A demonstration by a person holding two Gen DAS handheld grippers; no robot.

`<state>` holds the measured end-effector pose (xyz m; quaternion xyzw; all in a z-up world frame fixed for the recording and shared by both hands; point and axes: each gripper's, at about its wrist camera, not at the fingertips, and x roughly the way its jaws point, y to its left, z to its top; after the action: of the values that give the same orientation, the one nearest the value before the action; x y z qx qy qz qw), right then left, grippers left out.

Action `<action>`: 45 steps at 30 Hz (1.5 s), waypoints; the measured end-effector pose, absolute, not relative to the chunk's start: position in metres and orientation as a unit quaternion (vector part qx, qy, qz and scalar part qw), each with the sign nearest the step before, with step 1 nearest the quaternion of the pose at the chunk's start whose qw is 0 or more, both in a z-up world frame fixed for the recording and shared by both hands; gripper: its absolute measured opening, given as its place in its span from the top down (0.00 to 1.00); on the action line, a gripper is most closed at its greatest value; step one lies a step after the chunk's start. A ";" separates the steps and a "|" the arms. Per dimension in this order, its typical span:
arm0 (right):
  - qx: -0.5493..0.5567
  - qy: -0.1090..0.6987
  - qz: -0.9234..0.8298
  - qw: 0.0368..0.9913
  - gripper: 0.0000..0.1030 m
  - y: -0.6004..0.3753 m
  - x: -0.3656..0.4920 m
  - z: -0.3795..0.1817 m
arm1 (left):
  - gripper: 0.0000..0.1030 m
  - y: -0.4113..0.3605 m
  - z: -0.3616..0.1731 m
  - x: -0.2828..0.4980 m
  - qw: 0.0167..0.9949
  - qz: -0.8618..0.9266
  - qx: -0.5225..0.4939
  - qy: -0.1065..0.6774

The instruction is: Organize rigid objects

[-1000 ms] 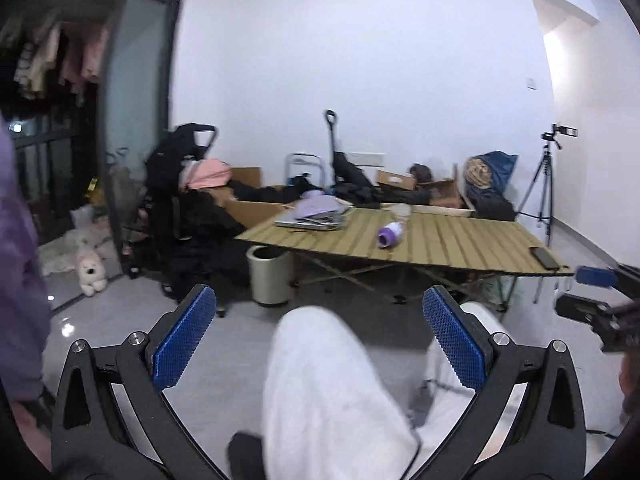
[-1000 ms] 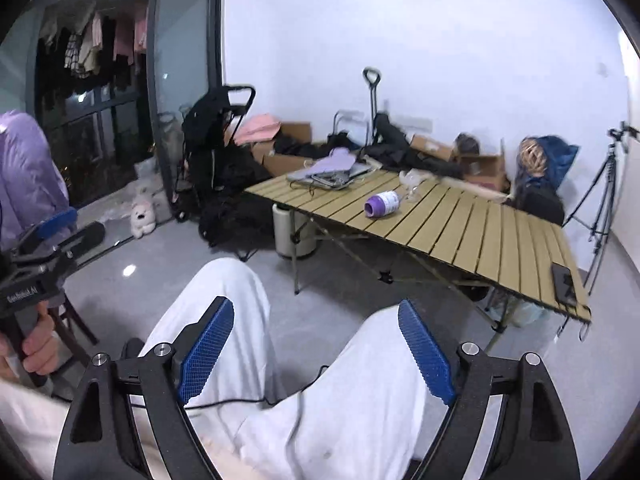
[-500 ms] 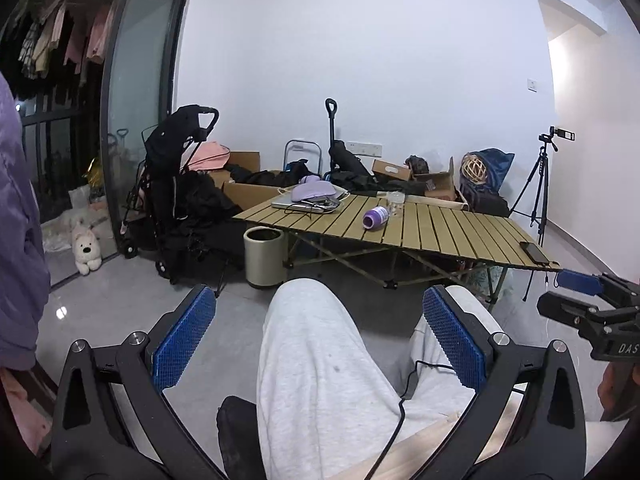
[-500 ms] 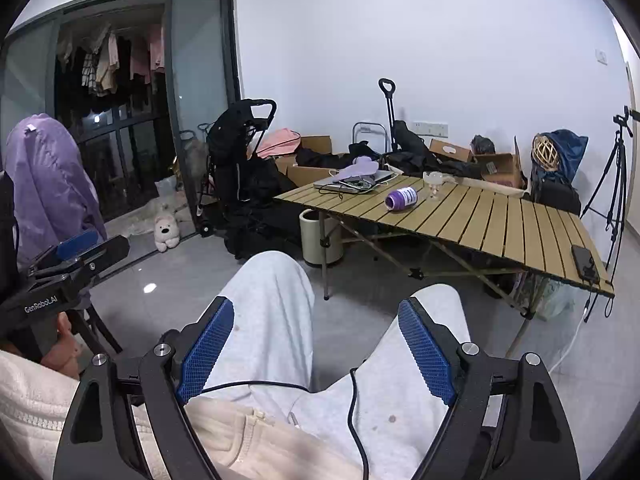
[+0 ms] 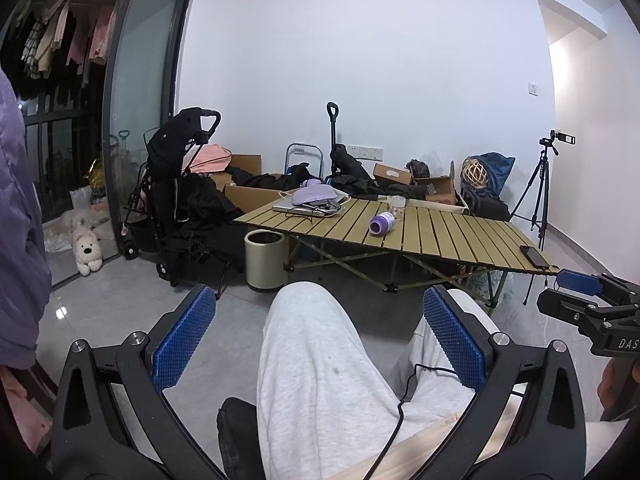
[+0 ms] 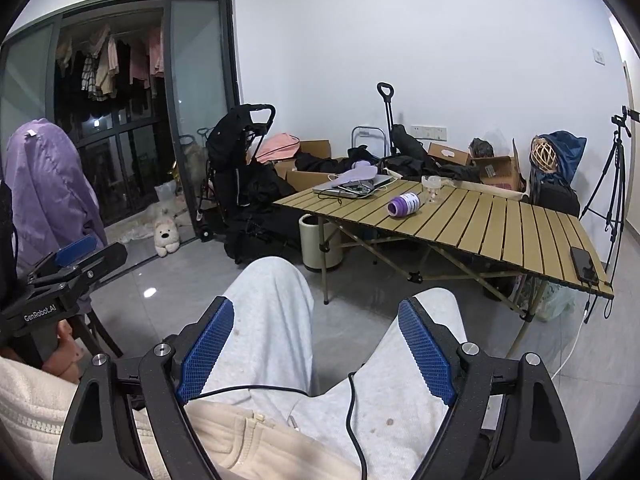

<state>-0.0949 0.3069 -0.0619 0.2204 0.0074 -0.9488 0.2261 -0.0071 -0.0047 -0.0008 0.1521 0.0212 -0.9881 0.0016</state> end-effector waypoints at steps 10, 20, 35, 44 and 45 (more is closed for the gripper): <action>0.218 0.009 -0.949 0.228 0.14 0.307 -0.093 -0.060 | 0.00 -0.001 0.002 -0.004 -0.002 -0.989 0.148 0.017; 0.218 0.009 -0.948 0.230 0.14 0.306 -0.092 -0.059 | 0.00 -0.002 0.003 -0.005 -0.003 -0.988 0.151 0.019; 0.219 0.008 -0.948 0.231 0.14 0.307 -0.091 -0.058 | 0.00 -0.001 0.002 -0.006 -0.003 -0.988 0.152 0.022; 0.220 0.010 -0.947 0.233 0.14 0.307 -0.090 -0.058 | 0.00 0.001 0.002 -0.008 -0.003 -0.987 0.157 0.020; 0.220 0.010 -0.947 0.233 0.14 0.307 -0.090 -0.058 | 0.00 0.001 0.002 -0.008 -0.003 -0.988 0.156 0.020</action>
<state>-0.0905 0.3072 -0.0584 0.2203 0.0097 -0.9471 0.2332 -0.0077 0.0006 0.0021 0.1560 0.0198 -0.9875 -0.0032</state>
